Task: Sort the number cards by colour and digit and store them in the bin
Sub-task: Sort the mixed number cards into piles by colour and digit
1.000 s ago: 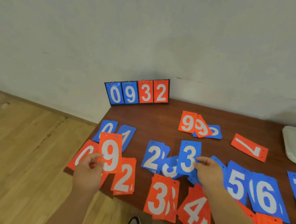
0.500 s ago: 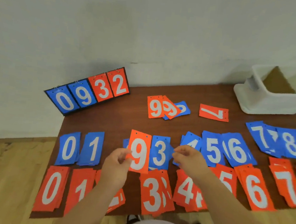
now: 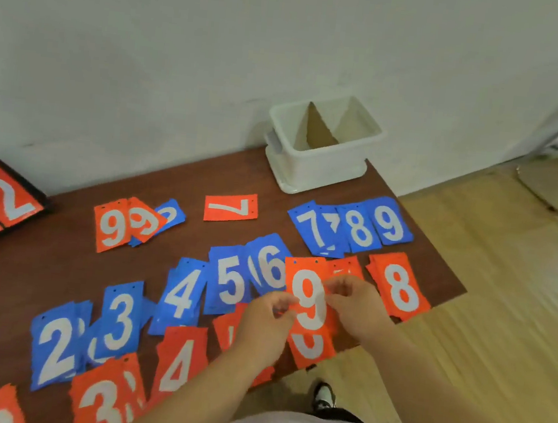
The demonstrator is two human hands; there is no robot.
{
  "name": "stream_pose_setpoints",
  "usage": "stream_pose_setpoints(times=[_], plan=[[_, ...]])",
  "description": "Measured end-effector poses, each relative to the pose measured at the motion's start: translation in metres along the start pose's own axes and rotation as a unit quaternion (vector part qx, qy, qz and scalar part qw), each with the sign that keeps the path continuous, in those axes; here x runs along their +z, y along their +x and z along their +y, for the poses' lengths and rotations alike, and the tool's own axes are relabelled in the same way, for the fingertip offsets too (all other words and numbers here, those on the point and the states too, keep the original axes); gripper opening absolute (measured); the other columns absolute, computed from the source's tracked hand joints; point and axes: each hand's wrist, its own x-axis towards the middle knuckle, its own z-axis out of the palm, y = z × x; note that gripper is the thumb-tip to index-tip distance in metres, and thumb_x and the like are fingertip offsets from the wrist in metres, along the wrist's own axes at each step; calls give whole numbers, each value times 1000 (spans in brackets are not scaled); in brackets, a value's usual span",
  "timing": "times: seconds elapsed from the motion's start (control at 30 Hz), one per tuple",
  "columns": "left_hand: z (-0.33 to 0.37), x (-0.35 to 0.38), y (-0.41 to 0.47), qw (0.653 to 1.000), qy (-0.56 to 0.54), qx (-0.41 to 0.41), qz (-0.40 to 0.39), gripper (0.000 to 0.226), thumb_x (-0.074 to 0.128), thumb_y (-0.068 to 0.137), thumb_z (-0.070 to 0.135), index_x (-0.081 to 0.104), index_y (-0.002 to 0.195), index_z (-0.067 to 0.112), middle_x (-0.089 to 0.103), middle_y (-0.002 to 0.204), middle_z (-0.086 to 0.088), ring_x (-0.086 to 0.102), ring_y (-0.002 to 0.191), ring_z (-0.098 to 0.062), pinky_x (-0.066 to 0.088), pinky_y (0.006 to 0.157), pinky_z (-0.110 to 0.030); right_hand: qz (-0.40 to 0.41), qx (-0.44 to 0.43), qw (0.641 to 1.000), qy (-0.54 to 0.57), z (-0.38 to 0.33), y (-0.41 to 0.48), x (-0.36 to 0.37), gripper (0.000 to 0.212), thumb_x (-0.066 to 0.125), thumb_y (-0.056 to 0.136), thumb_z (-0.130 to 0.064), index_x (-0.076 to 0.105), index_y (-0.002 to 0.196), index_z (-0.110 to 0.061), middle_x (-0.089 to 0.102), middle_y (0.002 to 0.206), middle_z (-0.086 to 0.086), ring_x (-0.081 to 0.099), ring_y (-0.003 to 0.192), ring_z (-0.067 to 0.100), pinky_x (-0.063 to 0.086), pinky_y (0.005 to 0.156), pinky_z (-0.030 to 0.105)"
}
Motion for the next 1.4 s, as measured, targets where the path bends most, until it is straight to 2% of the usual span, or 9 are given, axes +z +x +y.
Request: stream_pose_setpoints(times=[0.07,0.13,0.27,0.37,0.53,0.63,0.87,1.03,1.4], plan=[[15,50,11,1000,10,4,-22,30,65,91,3,70,92,32,71,94,13,64,88,5,53,84,-24,18,9,1000,-18,17,16,-48,20,69,85,-7,70,95,-24,72,94,-6,65,86,9,46,65,19],[32,93,20,999,21,15,-47,30,63,90,1,70,95,30,69,92,15,62,84,11,48,81,-17,38,21,999,-25,33,31,-90,21,68,85,-7,70,94,-25,73,95,-5,65,83,9,45,63,17],[65,154,37,991,93,38,-84,25,59,95,12,69,105,32,67,98,15,61,89,2,40,68,-4,67,45,996,-27,59,59,-155,14,68,76,-17,71,88,-25,74,88,-1,69,81,21,55,69,31],[79,174,54,981,158,49,-100,23,58,98,23,64,116,36,64,106,16,59,94,-3,43,73,-14,78,56,995,-26,83,86,-195,28,61,60,-35,72,83,-24,75,80,-4,72,76,21,60,71,39],[71,163,76,951,300,59,-54,26,57,98,29,60,124,30,59,116,10,58,107,-11,52,89,-34,87,65,991,-73,121,127,-232,8,64,83,-20,69,89,-21,73,83,-4,71,82,24,57,70,35],[60,147,82,936,349,50,-23,30,59,97,30,60,128,27,57,119,8,59,110,-16,52,90,-36,71,72,987,-123,135,137,-228,16,60,88,-20,68,101,-24,71,96,0,68,88,26,52,72,32],[58,123,88,917,397,16,30,24,61,96,30,62,120,27,57,108,10,59,101,-11,53,85,-31,84,62,983,-149,140,141,-213,19,53,90,-13,65,104,-19,62,95,2,63,84,26,41,58,26],[62,102,90,921,383,0,68,32,61,98,31,59,129,24,60,118,5,57,109,-12,52,88,-33,74,-3,989,-132,118,130,-202,32,61,92,-28,62,124,-23,58,125,1,60,106,25,46,77,31],[27,-15,83,924,332,-67,179,40,66,93,26,59,132,18,58,124,-7,55,118,-28,47,96,-42,-60,-160,964,-202,-2,131,-88,38,67,91,-30,61,128,-25,55,133,-2,54,119,18,51,96,34]])
